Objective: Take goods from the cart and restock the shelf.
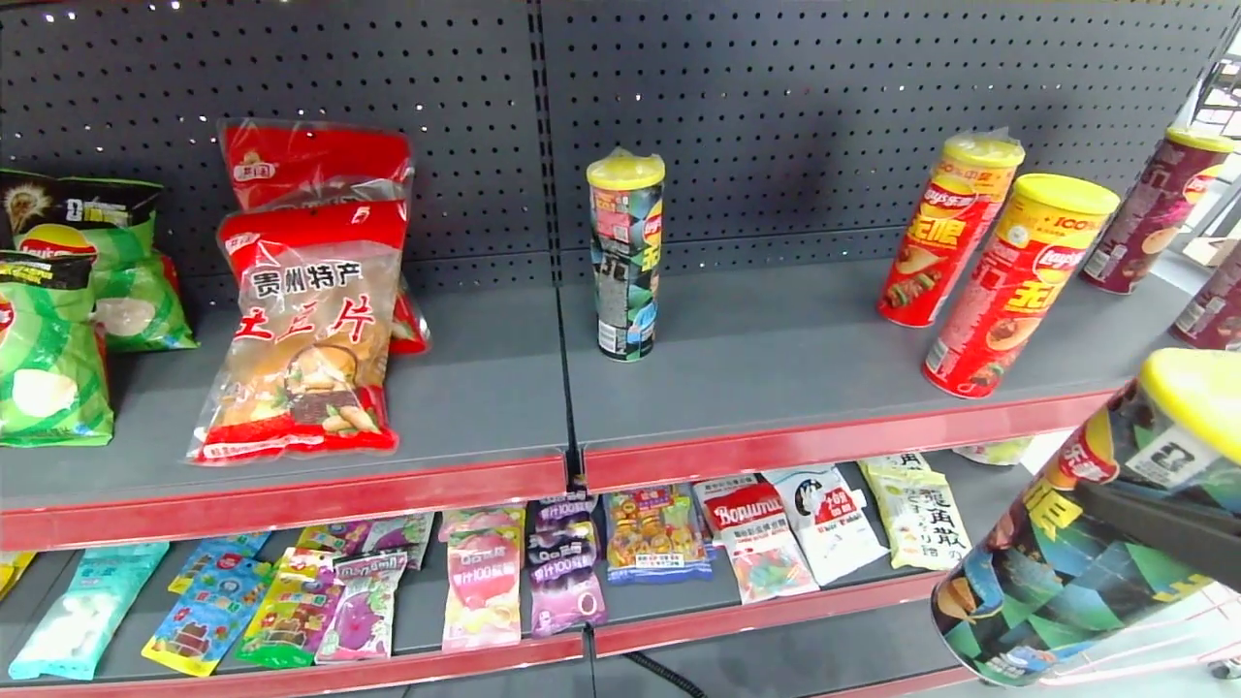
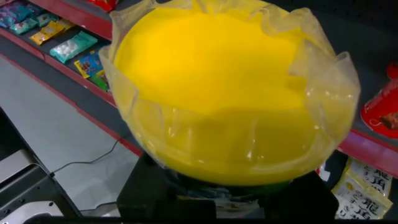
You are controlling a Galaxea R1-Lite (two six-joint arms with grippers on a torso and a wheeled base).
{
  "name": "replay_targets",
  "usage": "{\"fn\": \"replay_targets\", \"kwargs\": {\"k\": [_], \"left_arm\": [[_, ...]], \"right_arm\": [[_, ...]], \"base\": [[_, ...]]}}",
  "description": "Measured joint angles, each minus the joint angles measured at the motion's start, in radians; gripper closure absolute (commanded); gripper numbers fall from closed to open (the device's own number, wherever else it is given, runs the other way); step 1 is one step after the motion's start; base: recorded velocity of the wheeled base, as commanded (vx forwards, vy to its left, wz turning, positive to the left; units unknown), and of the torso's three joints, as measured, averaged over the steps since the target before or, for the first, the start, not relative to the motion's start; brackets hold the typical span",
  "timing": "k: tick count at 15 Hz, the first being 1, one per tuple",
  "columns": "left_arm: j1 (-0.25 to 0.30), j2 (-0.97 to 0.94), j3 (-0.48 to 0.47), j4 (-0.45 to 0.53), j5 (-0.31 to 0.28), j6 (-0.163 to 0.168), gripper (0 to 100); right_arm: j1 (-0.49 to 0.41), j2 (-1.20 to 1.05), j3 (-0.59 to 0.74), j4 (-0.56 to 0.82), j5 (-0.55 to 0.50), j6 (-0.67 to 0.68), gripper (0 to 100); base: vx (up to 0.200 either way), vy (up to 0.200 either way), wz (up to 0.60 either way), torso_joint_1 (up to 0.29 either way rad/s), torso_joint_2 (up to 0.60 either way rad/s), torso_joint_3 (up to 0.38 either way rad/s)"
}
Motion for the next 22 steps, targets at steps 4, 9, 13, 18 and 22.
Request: {"fn": "replay_targets", "kwargs": {"k": [4,9,13,18,22], "left_arm": [[0.000,0.002,0.002,0.000,-0.002,0.000,0],[-0.001,0.003,0.017,-0.001,-0.009,0.001,0],[-0.001,0.007,0.025,-0.001,-0.009,0.001,0],[-0.003,0.009,0.027,-0.001,-0.012,0.001,0],[-0.011,0.059,0.017,-0.019,-0.078,0.009,0]], "right_arm": [[0.000,0.005,0.001,0.001,-0.001,0.000,100],[0.000,0.009,0.001,0.001,0.000,0.000,100],[0.000,0.011,0.002,0.002,0.000,0.000,100],[0.000,0.017,0.003,0.001,0.001,0.000,100],[0.005,0.030,-0.010,-0.001,0.001,0.000,100]], "base": [[0.150,0.000,0.00,0.005,0.00,-0.002],[0.000,0.000,0.00,0.000,0.00,0.000],[0.100,0.000,0.00,-0.001,0.00,0.005],[0.000,0.000,0.00,0.000,0.00,0.000],[0.000,0.000,0.00,0.000,0.00,0.000]]}}
